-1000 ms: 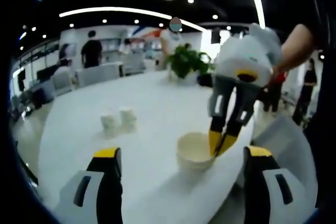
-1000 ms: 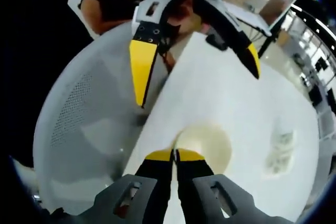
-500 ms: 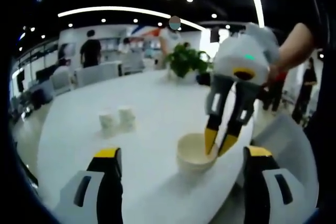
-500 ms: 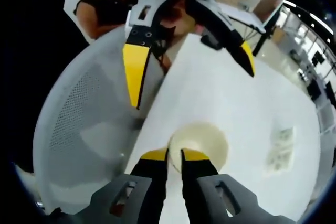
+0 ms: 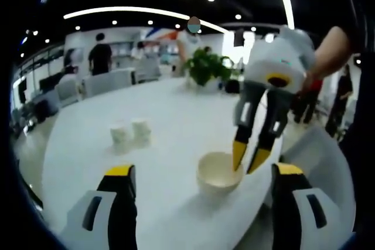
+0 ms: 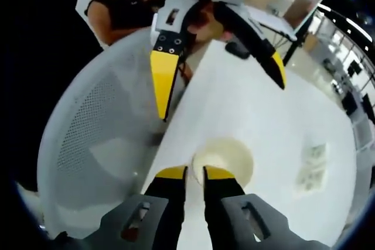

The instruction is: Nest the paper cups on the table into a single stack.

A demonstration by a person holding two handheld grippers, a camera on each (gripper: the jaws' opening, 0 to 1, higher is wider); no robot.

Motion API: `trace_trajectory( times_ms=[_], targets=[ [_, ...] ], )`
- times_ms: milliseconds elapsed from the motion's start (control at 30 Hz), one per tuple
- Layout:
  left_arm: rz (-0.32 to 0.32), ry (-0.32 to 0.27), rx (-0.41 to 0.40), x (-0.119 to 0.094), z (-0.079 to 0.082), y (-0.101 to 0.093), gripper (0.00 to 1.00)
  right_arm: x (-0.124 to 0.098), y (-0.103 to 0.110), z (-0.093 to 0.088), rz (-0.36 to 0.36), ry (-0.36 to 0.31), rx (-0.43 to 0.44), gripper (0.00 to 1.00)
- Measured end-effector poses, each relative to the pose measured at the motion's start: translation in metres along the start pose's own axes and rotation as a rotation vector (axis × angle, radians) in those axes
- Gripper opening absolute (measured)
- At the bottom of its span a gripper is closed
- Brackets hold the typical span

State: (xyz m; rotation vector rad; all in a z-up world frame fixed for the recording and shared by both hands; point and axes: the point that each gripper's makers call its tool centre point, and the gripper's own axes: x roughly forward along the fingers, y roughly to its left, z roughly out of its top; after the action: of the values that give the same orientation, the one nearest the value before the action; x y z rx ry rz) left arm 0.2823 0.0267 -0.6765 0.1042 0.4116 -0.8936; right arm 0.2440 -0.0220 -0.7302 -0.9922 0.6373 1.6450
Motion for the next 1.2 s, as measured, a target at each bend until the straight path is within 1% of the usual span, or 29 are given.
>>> trace_trajectory(
  times_ms=[133,200,267,367,400,500,567,733,833,933,1100,1200],
  targets=[
    [0.001,0.0,-0.001,0.0,0.0,0.0,0.94,0.0,0.0,-0.002,-0.01,0.003,0.017,0.07],
    [0.001,0.005,-0.001,0.0,-0.002,-0.001,0.94,-0.002,-0.001,0.001,-0.027,-0.031,0.04,0.07],
    [0.001,0.004,0.001,0.0,-0.002,-0.001,0.94,-0.005,-0.003,0.004,-0.04,-0.076,0.106,0.07],
    [0.002,0.005,0.009,0.0,0.0,-0.001,0.94,-0.011,-0.005,0.005,-0.059,-0.137,0.168,0.08],
    [0.002,0.004,0.01,0.0,0.001,-0.001,0.94,-0.012,-0.006,0.005,-0.064,-0.144,0.178,0.08],
    [0.0,0.002,0.017,0.0,0.004,-0.001,0.94,-0.018,-0.009,0.005,-0.089,-0.19,0.23,0.1],
    [0.0,0.001,0.017,0.0,0.005,-0.001,0.94,-0.022,-0.009,0.003,-0.103,-0.2,0.243,0.11],
    [-0.003,0.0,0.017,0.001,0.007,-0.002,0.94,-0.027,-0.011,0.004,-0.131,-0.266,0.301,0.14],
    [0.0,-0.009,0.019,0.001,0.009,-0.002,0.94,-0.032,-0.012,0.004,-0.156,-0.284,0.323,0.17],
    [0.0,-0.005,0.02,0.001,0.008,-0.002,0.94,-0.035,-0.017,0.002,-0.187,-0.303,0.342,0.22],
    [-0.004,-0.001,0.033,0.0,0.009,-0.004,0.93,-0.039,-0.021,-0.001,-0.222,-0.323,0.368,0.25],
    [-0.004,0.001,0.034,-0.001,0.009,-0.004,0.93,-0.041,-0.024,-0.001,-0.248,-0.34,0.393,0.32]
  ],
)
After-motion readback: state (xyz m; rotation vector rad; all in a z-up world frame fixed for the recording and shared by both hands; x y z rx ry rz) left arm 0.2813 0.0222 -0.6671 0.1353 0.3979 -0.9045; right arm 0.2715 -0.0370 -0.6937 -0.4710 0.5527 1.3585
